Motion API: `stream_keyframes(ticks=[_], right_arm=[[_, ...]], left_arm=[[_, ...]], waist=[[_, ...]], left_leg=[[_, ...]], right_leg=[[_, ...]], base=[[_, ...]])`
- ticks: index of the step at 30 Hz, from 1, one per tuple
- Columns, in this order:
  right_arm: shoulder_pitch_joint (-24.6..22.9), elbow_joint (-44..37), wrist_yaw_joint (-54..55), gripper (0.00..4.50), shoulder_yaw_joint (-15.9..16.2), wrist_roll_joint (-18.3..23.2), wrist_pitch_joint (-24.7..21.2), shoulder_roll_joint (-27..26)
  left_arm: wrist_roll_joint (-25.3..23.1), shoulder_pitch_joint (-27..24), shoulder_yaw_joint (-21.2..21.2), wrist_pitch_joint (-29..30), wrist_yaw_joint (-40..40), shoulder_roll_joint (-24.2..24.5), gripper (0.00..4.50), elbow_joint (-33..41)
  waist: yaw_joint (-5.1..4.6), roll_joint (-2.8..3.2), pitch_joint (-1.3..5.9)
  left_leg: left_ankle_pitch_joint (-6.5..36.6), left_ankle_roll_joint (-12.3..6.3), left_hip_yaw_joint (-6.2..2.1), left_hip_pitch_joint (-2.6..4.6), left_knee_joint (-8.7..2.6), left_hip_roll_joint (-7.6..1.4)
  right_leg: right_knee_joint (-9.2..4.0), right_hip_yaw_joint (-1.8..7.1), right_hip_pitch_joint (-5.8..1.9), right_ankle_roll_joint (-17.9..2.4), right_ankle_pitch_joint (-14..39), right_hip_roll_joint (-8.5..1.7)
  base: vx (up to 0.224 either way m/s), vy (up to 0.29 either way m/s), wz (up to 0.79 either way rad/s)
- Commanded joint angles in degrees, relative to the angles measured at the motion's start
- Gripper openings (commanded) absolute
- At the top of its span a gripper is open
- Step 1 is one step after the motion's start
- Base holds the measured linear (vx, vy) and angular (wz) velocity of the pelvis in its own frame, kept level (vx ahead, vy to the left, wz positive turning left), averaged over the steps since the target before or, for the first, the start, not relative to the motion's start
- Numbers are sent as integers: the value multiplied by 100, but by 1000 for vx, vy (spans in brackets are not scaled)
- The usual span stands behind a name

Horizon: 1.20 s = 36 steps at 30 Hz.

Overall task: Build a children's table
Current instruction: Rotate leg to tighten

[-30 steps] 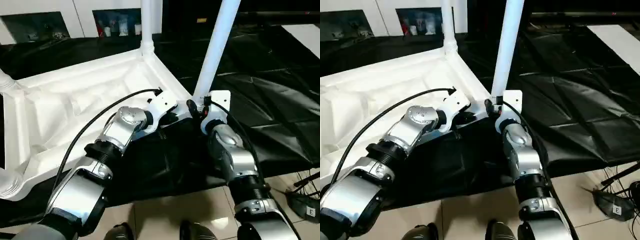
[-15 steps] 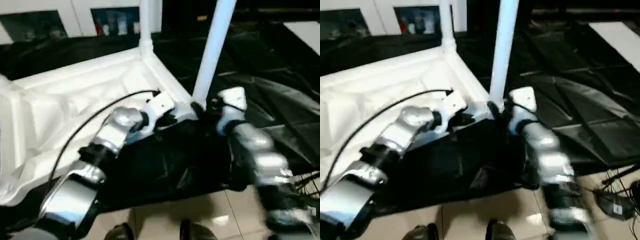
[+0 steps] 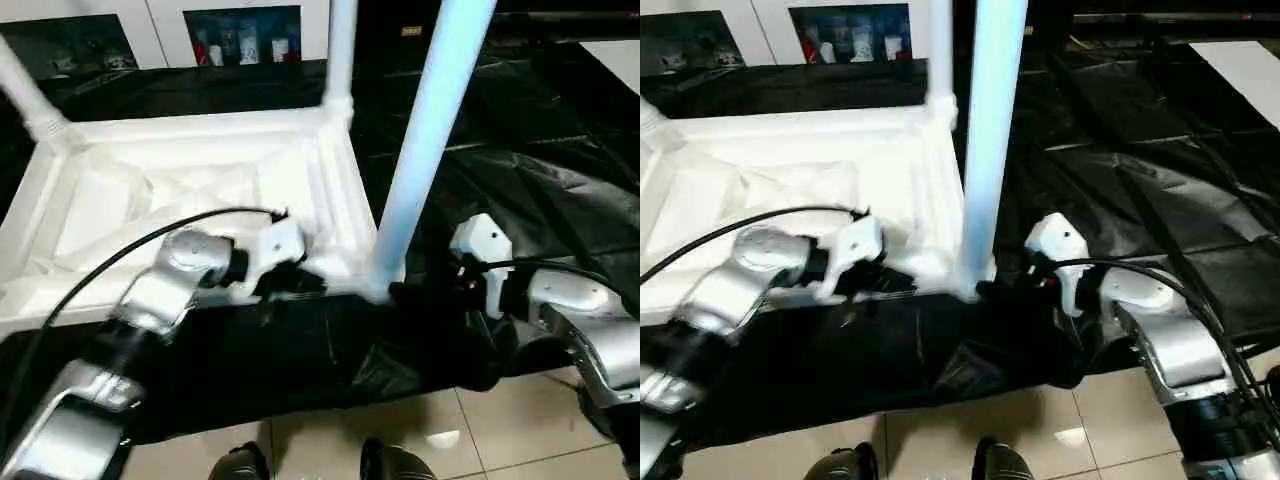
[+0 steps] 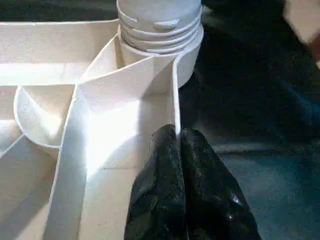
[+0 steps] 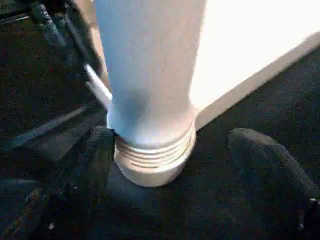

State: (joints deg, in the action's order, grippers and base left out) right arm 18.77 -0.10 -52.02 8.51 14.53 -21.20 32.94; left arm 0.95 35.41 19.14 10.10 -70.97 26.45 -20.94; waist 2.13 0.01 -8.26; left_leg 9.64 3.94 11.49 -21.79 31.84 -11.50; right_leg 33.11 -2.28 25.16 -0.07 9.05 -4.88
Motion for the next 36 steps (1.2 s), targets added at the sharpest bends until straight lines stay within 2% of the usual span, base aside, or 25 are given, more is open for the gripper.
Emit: stream_keyframes(ticks=[1,4,7,11,14,18,22,25,28,30,33,34,35,36], right_arm=[[92,-46,-54,387,87,39,-38,-29],[93,-7,-164,387,190,4,-5,-84],[106,27,-247,387,235,27,18,-103],[145,113,-287,370,250,15,62,-191],[174,175,-272,333,284,-2,89,-233],[222,296,-280,310,280,3,169,-317],[240,336,-308,278,263,4,194,-359],[231,352,-317,270,269,-8,218,-387],[202,351,-306,267,290,-34,244,-407],[171,392,-203,266,306,-102,277,-454],[192,585,220,266,218,-209,250,-647],[245,858,910,266,33,-307,203,-992],[245,858,910,266,33,-307,203,-992],[287,1062,1507,266,-162,-324,138,-1329]], left_arm=[[-129,-220,409,163,-243,14,0,-22],[-146,-216,373,214,-244,16,0,11],[-134,-232,383,255,-246,50,0,81],[-136,-260,381,317,-269,70,0,168],[-124,-269,389,347,-265,81,0,202],[-140,-270,395,370,-235,74,0,196],[-143,-283,394,403,-226,84,0,221],[-146,-297,399,428,-236,100,0,247],[-153,-298,403,430,-241,104,0,245],[-164,-280,396,422,-211,82,0,197],[-217,-229,364,434,-4,-30,0,69],[-369,-82,307,413,480,-260,0,-253],[-369,-82,307,413,480,-260,0,-253],[-509,89,257,397,953,-492,0,-599]], waist=[[4,-36,351],[8,-35,378],[16,-33,402],[18,-29,404],[19,-26,401],[16,-30,401],[17,-32,412],[18,-29,417],[20,-17,410],[14,-30,412],[0,-26,396],[-12,-32,356],[-25,-33,330],[-28,-31,319]], left_leg=[[1029,-524,-28,105,-326,-166],[844,-538,-23,105,-305,-158],[535,-690,-13,93,-272,-139],[509,-755,-15,87,-264,-139],[597,-718,-18,94,-268,-142],[616,-693,-17,99,-265,-139],[545,-710,-21,94,-257,-134],[492,-743,-22,92,-250,-135],[531,-738,-23,93,-251,-134],[539,-725,-22,89,-247,-130],[640,-678,-27,84,-256,-128],[928,-562,-23,81,-273,-120],[1086,-488,-22,85,-288,-117],[1259,-387,-27,100,-300,-116]], right_leg=[[-289,217,-330,-1609,884,-243],[-253,223,-346,-1621,624,-242],[-193,221,-368,-1738,63,-227],[-188,216,-376,-1789,5,-236],[-199,214,-375,-1776,171,-235],[-200,216,-370,-1761,229,-233],[-180,215,-383,-1770,98,-226],[-168,214,-387,-1797,15,-229],[-175,213,-383,-1798,88,-229],[-175,211,-386,-1786,98,-223],[-192,212,-381,-1763,260,-229],[-257,213,-356,-1687,728,-240],[-300,213,-334,-1610,1046,-239],[-333,211,-321,-1526,1403,-247]], base=[[0,0,0],[0,0,0],[0,0,0],[0,0,0],[0,0,0],[0,0,0],[0,0,0],[0,0,0],[0,0,0],[0,0,0],[0,0,0],[0,0,0],[0,0,0],[0,0,0]])
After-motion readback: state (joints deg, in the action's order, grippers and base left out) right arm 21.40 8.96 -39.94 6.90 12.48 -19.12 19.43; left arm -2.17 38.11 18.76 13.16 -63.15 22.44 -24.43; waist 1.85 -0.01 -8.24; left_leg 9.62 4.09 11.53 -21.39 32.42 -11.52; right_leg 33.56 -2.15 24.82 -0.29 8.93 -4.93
